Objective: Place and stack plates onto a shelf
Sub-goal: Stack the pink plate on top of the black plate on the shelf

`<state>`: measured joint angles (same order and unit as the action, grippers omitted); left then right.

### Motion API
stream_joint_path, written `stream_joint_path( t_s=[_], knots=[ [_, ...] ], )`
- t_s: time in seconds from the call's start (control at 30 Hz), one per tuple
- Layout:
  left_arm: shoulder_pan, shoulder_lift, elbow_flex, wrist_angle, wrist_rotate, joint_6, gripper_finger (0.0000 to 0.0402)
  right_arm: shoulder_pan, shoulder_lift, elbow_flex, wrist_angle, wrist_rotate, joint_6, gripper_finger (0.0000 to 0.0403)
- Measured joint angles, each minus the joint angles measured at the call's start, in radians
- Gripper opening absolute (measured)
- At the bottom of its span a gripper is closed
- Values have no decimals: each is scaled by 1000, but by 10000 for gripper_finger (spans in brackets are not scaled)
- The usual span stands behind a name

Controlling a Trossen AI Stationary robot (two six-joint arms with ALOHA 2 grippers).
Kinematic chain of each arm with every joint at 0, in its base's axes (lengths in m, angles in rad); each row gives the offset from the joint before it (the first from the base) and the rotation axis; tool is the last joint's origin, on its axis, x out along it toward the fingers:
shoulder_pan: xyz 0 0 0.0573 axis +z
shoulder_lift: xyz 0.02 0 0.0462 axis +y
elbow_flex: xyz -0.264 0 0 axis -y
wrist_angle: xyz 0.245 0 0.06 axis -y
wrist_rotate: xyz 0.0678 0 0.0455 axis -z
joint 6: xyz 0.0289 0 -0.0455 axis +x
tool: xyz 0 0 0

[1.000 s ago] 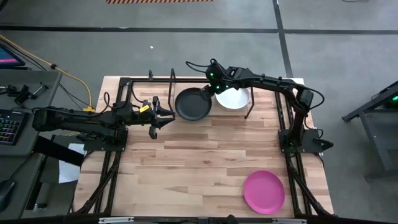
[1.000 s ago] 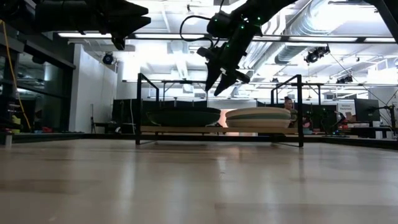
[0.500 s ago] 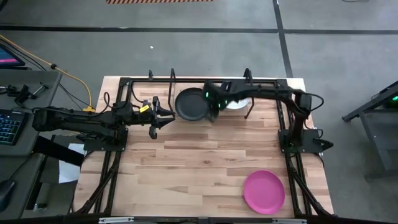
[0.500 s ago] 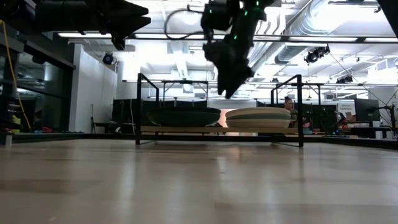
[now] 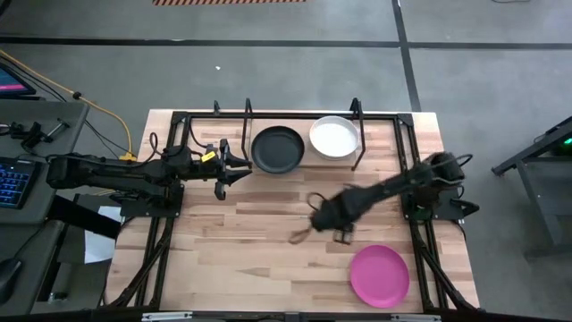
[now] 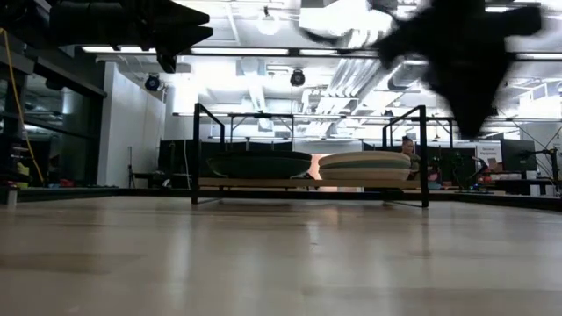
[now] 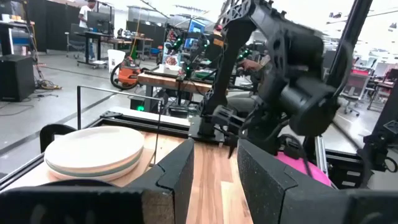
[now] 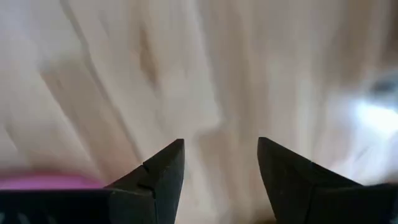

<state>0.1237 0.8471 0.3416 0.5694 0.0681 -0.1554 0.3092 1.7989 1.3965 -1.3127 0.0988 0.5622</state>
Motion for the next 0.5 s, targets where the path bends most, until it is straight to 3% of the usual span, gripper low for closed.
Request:
stream_joint_path(
  t_s=[0.13,0.27,0.4,0.5],
  knots=[
    [0,0,0,5,0,0,113,90,-129,-237,66,-142,209,179],
    [0,0,0,16,0,10,113,156,-266,-381,251,-190,349,165],
    [0,0,0,27,0,18,113,222,-364,-457,409,-209,338,149],
    [0,0,0,27,0,19,113,259,-401,-495,418,-206,274,142]
  ],
)
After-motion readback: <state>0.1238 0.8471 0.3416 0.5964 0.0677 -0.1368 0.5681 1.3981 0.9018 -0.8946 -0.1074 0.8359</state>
